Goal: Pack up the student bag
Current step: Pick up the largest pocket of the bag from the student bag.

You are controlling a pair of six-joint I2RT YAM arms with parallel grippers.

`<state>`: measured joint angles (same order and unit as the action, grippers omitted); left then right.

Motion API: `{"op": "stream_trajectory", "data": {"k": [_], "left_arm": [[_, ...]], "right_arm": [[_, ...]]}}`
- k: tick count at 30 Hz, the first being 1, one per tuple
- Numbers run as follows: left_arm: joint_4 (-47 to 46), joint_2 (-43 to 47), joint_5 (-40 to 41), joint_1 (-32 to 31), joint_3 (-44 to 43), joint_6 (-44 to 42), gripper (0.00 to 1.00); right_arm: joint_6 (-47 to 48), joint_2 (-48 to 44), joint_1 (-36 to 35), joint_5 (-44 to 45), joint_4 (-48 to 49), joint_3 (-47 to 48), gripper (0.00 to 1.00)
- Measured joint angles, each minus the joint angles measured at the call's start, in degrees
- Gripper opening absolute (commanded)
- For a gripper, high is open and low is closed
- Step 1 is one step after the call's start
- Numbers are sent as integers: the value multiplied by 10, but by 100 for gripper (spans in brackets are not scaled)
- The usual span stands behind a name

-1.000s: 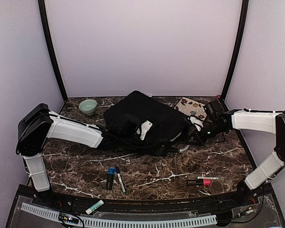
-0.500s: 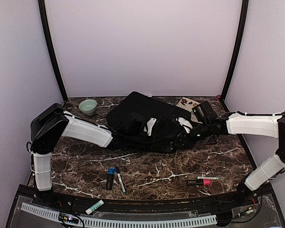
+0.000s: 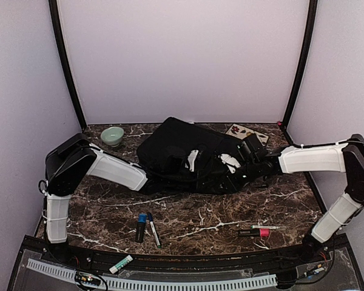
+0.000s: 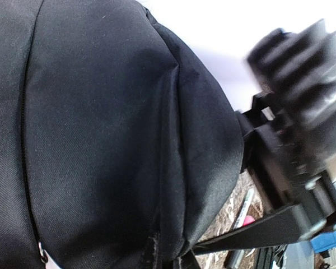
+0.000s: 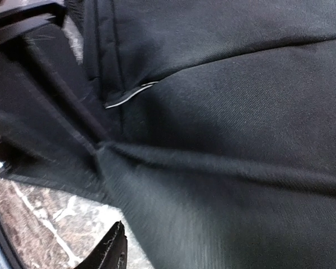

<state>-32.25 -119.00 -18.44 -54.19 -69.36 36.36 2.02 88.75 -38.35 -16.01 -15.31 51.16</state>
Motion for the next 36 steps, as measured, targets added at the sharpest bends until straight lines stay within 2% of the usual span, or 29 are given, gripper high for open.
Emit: {"op": "stream_trajectory", "data": {"k": [6, 15, 22, 28, 29, 31, 34, 36], "left_arm": [[-19, -3, -2, 0, 0, 26, 0], [-30, -6, 0, 0, 0, 19, 0], [-42, -4, -1, -3, 5, 2, 0], [-43, -3, -3, -3, 13, -10, 0], [-43, -3, -4, -3, 13, -11, 0], [-44, -3, -6, -3, 14, -13, 0], [-44, -2, -6, -3, 14, -15, 0], [-43, -2, -6, -3, 14, -16, 0]], "right_arm": [[-12, 48, -7, 35, 22, 15, 18], [0, 13, -9, 40, 9, 12, 6], [20, -12, -9, 36, -17, 2, 6], [24, -2, -3, 6, -21, 2, 12], [24, -1, -1, 1, -21, 2, 11], [23, 0, 9, -13, -21, 2, 0], [22, 5, 26, -43, -19, 2, 1], [24, 10, 35, -64, -19, 3, 6]]}}
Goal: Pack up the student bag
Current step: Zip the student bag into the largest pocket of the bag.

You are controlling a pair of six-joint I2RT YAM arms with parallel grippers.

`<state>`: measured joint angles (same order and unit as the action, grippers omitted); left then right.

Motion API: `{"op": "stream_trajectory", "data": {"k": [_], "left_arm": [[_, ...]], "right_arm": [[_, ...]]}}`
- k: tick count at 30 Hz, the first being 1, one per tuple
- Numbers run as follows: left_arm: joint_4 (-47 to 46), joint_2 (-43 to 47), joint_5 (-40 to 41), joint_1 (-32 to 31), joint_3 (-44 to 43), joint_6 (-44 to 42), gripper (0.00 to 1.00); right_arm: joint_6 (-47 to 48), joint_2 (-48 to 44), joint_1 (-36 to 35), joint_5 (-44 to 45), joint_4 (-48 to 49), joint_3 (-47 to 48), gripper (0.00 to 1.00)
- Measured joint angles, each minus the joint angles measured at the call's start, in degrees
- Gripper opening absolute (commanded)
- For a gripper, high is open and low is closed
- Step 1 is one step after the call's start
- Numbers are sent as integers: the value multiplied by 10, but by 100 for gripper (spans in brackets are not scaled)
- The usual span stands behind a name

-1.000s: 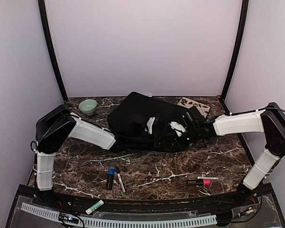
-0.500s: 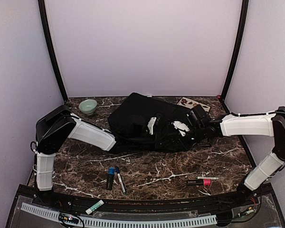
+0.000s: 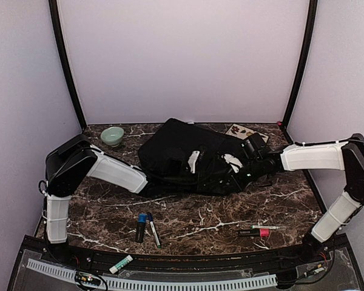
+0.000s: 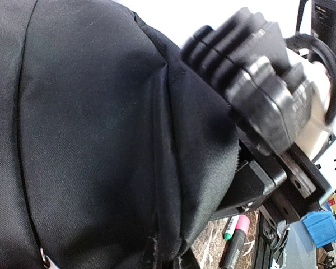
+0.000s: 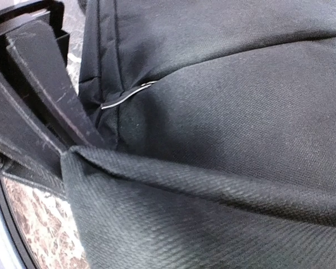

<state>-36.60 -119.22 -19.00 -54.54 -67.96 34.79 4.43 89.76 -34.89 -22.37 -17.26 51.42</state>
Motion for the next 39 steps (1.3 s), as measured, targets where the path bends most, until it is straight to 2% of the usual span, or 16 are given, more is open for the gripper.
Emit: {"op": "stream_trajectory", "data": {"k": [3, 7, 18, 24, 30, 35, 36, 39], "left_arm": [[0, 0, -1, 0, 1, -2, 0], [0, 0, -1, 0, 1, -6, 0], [3, 1, -5, -1, 2, -14, 0], [3, 1, -7, -3, 2, -14, 0], [11, 1, -5, -3, 1, -24, 0], [25, 2, 2, -4, 0, -47, 0], [28, 3, 5, -4, -2, -53, 2], [35, 12, 11, -6, -2, -70, 26]], "right_arm": [[4, 3, 8, -19, -2, 1, 4], [7, 3, 15, -35, -2, 1, 12], [8, 4, 30, -83, -7, 3, 19], [5, 5, 31, -87, -8, 3, 5], [11, 5, 36, -86, -17, 3, 0], [41, -2, 36, -81, -39, 4, 0], [48, -6, 36, -78, -43, 4, 0], [63, -19, 36, -75, -52, 3, 0]]}}
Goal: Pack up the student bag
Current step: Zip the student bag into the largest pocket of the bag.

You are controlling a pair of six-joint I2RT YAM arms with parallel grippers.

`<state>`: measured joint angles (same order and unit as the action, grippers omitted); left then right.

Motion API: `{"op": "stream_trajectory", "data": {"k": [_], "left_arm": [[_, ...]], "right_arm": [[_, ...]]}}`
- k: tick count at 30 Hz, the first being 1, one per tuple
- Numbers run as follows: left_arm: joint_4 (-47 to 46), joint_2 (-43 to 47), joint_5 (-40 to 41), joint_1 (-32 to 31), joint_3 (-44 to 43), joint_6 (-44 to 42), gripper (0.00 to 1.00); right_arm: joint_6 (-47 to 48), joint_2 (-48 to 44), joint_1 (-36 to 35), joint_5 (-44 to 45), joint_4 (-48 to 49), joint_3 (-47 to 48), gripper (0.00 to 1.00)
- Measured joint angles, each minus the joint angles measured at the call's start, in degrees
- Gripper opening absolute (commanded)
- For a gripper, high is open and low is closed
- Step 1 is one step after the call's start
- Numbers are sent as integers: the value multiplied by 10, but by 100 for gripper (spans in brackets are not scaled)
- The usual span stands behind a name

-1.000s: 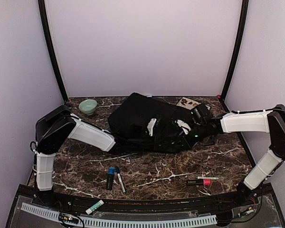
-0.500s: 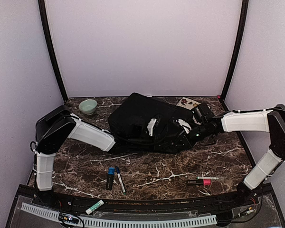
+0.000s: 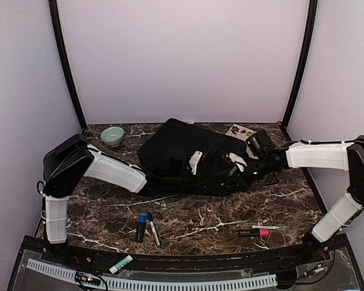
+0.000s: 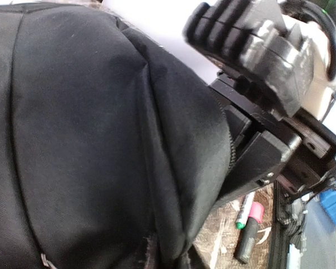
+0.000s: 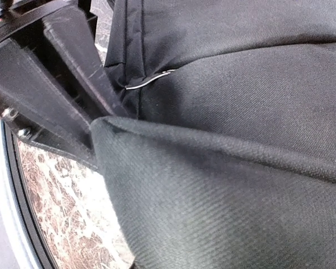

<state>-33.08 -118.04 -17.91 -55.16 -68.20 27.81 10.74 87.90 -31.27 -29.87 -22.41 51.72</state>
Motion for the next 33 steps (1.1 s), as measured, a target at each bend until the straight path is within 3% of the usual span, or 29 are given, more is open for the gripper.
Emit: {"op": "stream_trajectory", "data": {"k": [3, 8, 9, 10, 14, 18, 26, 33], "left_arm": [[2, 9, 6, -5, 4, -39, 46], [0, 49, 56, -32, 66, -167, 59], [0, 52, 69, -38, 70, -196, 76], [-1, 52, 80, -42, 72, -218, 83], [-4, 53, 124, -55, 80, -294, 89], [-16, 49, 161, -55, 77, -357, 81], [-39, -5, 225, -63, 41, -472, 57], [-47, -16, 261, -75, 37, -535, 2]], "right_arm": [[6, -5, 2, -1, -7, 0, 0], [10, -4, 9, -13, -19, 0, 0], [10, -3, 9, -16, -21, 0, 0], [10, -3, 10, -17, -21, 0, 0], [10, -3, 10, -21, -22, 0, 0], [10, -3, 10, -26, -25, 0, 0], [10, -3, 10, -30, -31, 1, 0], [15, -8, 8, 14, -50, 8, 0]]}}
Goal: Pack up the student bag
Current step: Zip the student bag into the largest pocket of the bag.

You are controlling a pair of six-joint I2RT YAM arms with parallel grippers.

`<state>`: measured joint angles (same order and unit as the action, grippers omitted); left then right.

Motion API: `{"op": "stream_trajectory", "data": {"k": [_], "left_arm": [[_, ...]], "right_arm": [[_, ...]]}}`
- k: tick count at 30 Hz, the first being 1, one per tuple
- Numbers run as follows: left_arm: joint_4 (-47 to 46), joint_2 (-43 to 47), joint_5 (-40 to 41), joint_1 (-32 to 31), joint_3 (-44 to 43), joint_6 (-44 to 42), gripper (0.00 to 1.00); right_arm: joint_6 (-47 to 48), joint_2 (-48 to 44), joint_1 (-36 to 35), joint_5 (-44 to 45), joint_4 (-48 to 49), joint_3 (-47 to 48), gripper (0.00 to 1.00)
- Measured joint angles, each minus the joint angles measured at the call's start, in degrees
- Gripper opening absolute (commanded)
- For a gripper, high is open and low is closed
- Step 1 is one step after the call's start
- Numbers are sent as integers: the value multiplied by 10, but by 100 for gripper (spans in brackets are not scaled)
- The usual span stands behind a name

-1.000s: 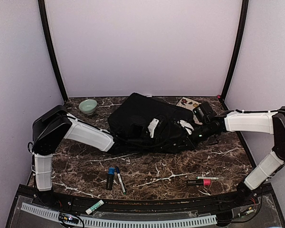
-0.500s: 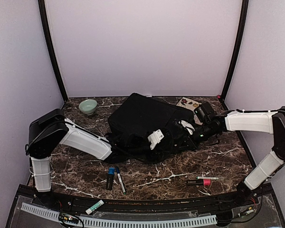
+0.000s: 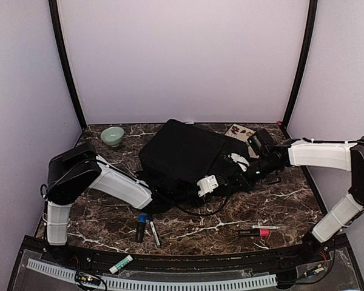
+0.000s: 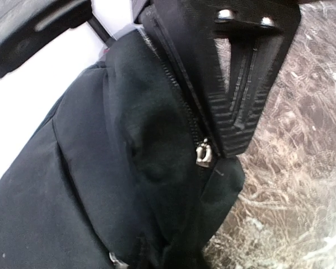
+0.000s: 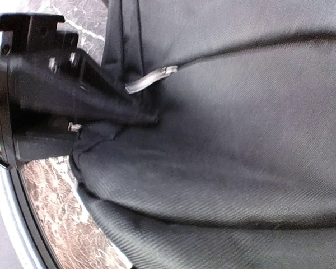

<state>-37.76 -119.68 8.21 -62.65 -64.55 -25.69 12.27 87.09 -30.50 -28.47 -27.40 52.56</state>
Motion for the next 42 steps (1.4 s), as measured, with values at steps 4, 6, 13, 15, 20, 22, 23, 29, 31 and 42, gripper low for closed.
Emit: {"op": "stream_trajectory", "data": {"k": [4, 6, 13, 15, 20, 22, 23, 29, 31, 42], "left_arm": [[-9, 0, 15, -3, -3, -17, 0], [-9, 3, 17, -6, -2, -18, 0], [28, 19, 18, -9, 9, -22, 0], [35, 21, 17, -9, 10, -23, 0], [48, 29, 14, -9, 13, -24, 0], [51, 30, 15, -9, 13, -26, 0], [54, 30, 17, -9, 14, -30, 0], [70, 68, 20, -9, 52, -42, 0], [90, 83, 19, -9, 60, -42, 0], [174, 176, 41, -9, 127, -36, 0]], "right_arm": [[20, -14, -3, 41, -29, 21, 0], [28, -20, -7, 57, -40, 23, 0], [45, -30, -3, 95, -82, 26, 0], [52, -32, -2, 92, -94, 26, 0], [67, -32, -1, 80, -102, 27, 0], [71, -32, 1, 85, -102, 27, 0], [73, -32, 5, 88, -102, 26, 0], [101, -27, 53, 90, -101, 23, 0], [111, -18, 72, 92, -100, 23, 0], [152, 80, 135, 86, -73, 52, 0]]}}
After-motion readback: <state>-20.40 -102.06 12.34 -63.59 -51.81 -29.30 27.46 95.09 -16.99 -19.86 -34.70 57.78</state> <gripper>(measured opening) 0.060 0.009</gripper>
